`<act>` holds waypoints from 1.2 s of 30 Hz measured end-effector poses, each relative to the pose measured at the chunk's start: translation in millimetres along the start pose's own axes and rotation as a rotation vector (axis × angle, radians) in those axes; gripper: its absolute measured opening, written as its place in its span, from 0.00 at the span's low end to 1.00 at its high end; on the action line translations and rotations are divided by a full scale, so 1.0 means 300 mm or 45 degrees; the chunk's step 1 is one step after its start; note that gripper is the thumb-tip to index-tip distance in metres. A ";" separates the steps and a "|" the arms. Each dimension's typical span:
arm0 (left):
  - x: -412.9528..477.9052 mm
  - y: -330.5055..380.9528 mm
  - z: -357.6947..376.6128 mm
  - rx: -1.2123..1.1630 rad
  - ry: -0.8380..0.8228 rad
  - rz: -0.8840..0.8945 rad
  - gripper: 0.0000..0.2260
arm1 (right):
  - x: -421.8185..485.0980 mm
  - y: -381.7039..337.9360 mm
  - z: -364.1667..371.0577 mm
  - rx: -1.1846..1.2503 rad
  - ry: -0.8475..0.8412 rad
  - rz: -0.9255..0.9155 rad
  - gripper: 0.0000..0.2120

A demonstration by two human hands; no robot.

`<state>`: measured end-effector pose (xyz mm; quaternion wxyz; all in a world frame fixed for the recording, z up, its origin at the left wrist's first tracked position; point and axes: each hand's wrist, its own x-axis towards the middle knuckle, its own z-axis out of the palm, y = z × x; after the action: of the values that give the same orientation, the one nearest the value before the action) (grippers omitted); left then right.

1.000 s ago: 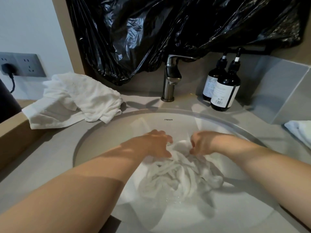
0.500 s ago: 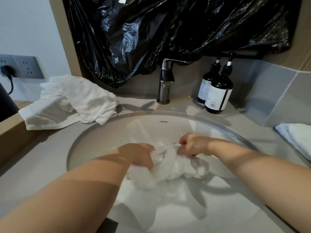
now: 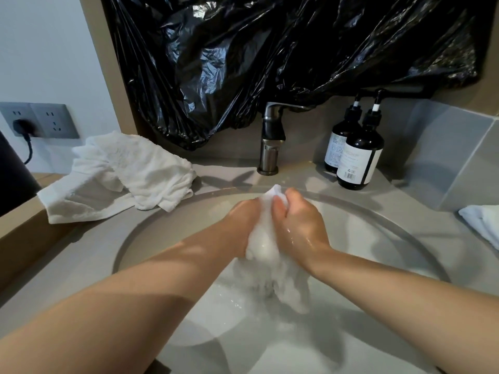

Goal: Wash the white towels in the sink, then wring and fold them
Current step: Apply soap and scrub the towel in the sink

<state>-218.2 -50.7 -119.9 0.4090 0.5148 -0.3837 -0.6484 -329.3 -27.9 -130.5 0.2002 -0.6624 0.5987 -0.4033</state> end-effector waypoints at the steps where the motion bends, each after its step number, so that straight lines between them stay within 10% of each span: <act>1: -0.003 0.000 -0.005 0.016 -0.056 -0.023 0.16 | 0.019 0.021 -0.004 -0.056 -0.002 -0.025 0.15; 4: -0.001 0.019 -0.032 0.165 -0.157 -0.073 0.14 | 0.109 0.105 -0.024 -0.188 -0.148 -0.017 0.17; 9: 0.046 -0.014 -0.073 1.810 -0.175 0.020 0.16 | 0.175 0.186 -0.072 -1.013 -0.888 0.287 0.16; 12: 0.053 -0.034 -0.090 2.111 -0.116 0.120 0.13 | 0.173 0.173 -0.098 -1.151 -0.800 0.098 0.05; 14: 0.052 -0.054 -0.085 2.138 -0.254 0.108 0.22 | 0.158 0.158 -0.097 -1.001 -0.703 0.082 0.11; 17: 0.068 -0.133 -0.055 2.266 -0.656 -0.261 0.44 | 0.061 0.144 -0.051 -1.096 -1.168 0.034 0.31; 21: 0.114 -0.263 -0.074 2.582 -0.548 -0.330 0.56 | -0.061 0.185 0.036 -1.645 -1.563 -0.092 0.51; 25: 0.135 -0.289 -0.093 2.327 -0.379 -0.096 0.40 | -0.007 0.285 0.073 -1.403 -0.945 -0.740 0.43; 31: 0.095 -0.116 -0.122 0.981 -0.175 -0.204 0.05 | 0.135 0.279 -0.039 -0.380 -0.851 0.346 0.34; 36: 0.055 -0.041 -0.106 0.351 -0.030 -0.171 0.19 | 0.125 0.118 -0.114 0.331 -0.305 0.525 0.26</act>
<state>-190.9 -63.7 -142.6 0.2857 0.5830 -0.4385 -0.6214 -379.7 -63.6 -125.7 0.4308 -0.5382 0.6363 -0.3462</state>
